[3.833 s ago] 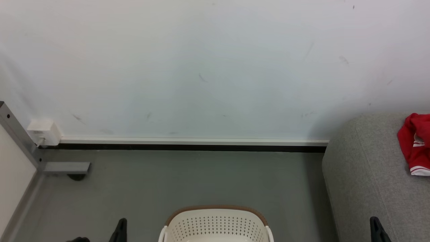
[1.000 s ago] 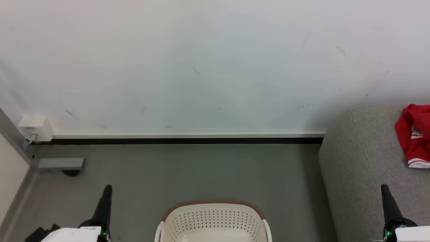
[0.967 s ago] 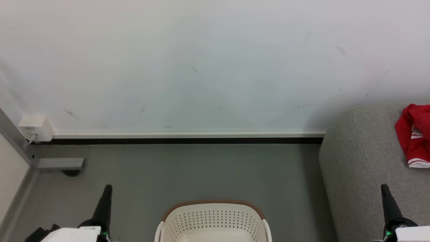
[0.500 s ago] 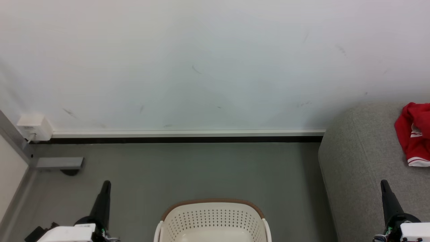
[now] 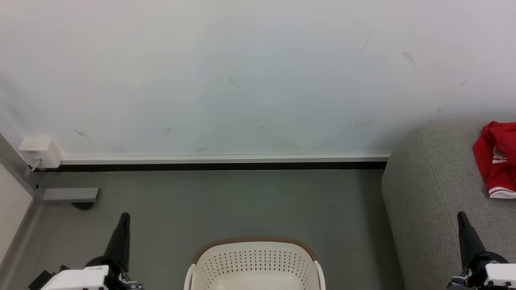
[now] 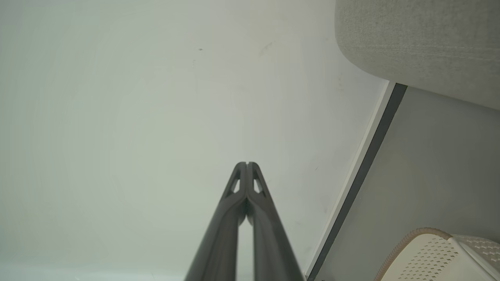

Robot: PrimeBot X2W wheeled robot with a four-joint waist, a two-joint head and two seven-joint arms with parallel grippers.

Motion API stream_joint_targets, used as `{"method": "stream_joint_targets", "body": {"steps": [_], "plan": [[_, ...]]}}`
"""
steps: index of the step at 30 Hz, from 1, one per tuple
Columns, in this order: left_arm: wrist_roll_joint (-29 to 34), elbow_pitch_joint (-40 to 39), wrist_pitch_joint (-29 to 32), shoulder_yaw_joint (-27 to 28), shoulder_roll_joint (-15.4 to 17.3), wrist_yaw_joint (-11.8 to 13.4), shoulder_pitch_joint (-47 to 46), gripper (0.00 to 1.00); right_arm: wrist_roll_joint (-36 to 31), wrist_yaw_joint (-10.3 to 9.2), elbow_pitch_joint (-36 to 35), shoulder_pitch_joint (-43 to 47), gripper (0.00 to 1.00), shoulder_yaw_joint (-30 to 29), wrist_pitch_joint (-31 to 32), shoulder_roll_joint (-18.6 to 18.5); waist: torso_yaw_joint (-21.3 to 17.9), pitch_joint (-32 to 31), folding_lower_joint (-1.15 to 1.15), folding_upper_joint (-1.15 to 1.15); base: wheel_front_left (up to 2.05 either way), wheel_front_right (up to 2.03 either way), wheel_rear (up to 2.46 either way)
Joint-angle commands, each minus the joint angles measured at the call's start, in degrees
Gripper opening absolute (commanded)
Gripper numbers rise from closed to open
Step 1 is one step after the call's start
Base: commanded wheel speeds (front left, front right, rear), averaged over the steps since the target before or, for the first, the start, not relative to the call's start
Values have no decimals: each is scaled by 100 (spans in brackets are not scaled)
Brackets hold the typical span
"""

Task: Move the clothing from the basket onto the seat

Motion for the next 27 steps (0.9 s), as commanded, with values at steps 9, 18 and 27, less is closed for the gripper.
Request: {"method": "stream_joint_targets", "body": {"steps": [9,18,27], "plan": [[-70,-15,30,15,8,-32,-37,0,19,-12,5,-40,0,-25,25,-46,0,0,0,0,0,0,0],[-70,-15,30,15,8,-32,-37,0,14,-12,5,-40,0,-25,25,-45,0,0,0,0,0,0,0],[-70,-15,30,15,8,-32,-37,0,14,-12,5,-40,0,-25,25,-45,0,0,0,0,0,0,0]]}}
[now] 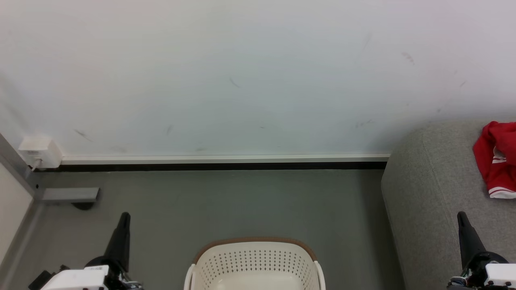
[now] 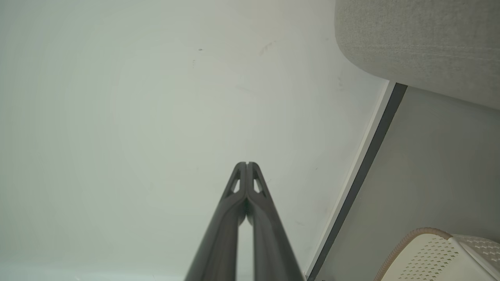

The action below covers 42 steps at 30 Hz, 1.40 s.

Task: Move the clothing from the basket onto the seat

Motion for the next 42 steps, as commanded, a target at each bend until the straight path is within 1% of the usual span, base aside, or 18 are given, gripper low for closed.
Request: {"method": "stream_joint_targets", "body": {"steps": [1,42], "plan": [[-70,-15,30,14,9,-32,-34,0,6,-12,4,-40,0,-24,25,-44,0,0,0,0,0,0,0],[-69,-15,30,14,9,-32,-34,0,6,-12,4,-40,0,-24,25,-44,0,0,0,0,0,0,0]]}}
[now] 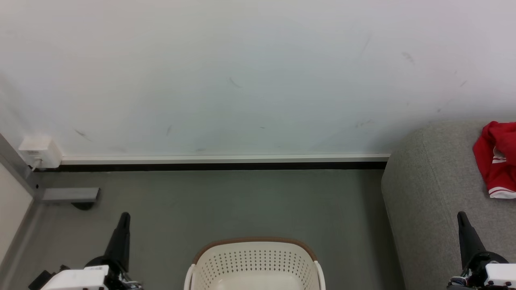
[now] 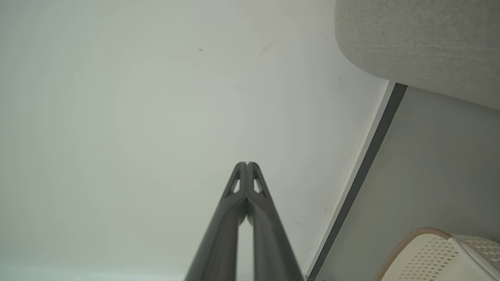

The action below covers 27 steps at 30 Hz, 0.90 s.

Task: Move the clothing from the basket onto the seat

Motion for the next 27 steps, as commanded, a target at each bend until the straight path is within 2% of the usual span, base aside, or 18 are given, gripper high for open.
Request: {"method": "stream_joint_targets", "body": {"steps": [1,27], "plan": [[-68,-15,30,14,9,-32,-34,0,6,-12,4,-39,0,-24,25,-44,0,0,0,0,0,0,0],[-68,-15,30,14,9,-32,-34,0,7,-12,3,-39,0,-23,24,-44,0,0,0,0,0,0,0]]}}
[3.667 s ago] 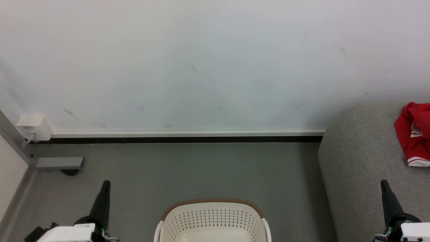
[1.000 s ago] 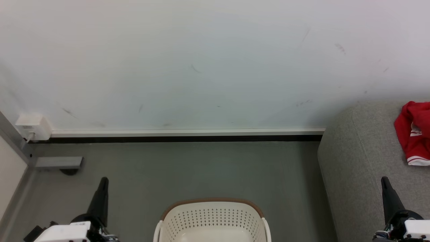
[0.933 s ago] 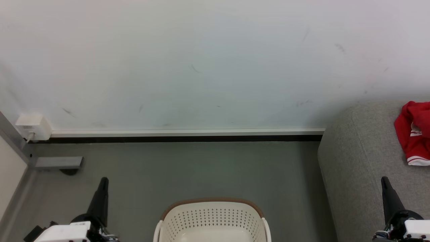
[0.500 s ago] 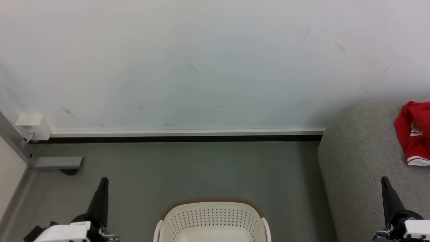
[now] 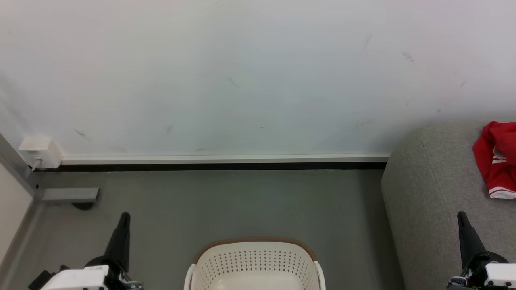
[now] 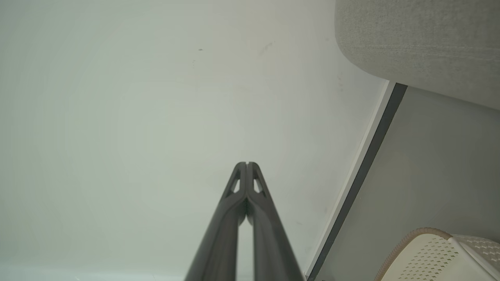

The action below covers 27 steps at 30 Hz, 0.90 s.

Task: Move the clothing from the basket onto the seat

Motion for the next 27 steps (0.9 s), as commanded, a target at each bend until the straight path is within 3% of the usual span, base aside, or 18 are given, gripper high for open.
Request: {"method": "stream_joint_targets", "body": {"steps": [1,27], "plan": [[-68,-15,30,14,9,-32,-34,0,7,-12,3,-39,0,-23,24,-43,0,0,0,0,0,0,0],[-68,-15,30,14,9,-32,-33,0,7,-12,3,-39,0,-22,23,-43,0,0,0,0,0,0,0]]}}
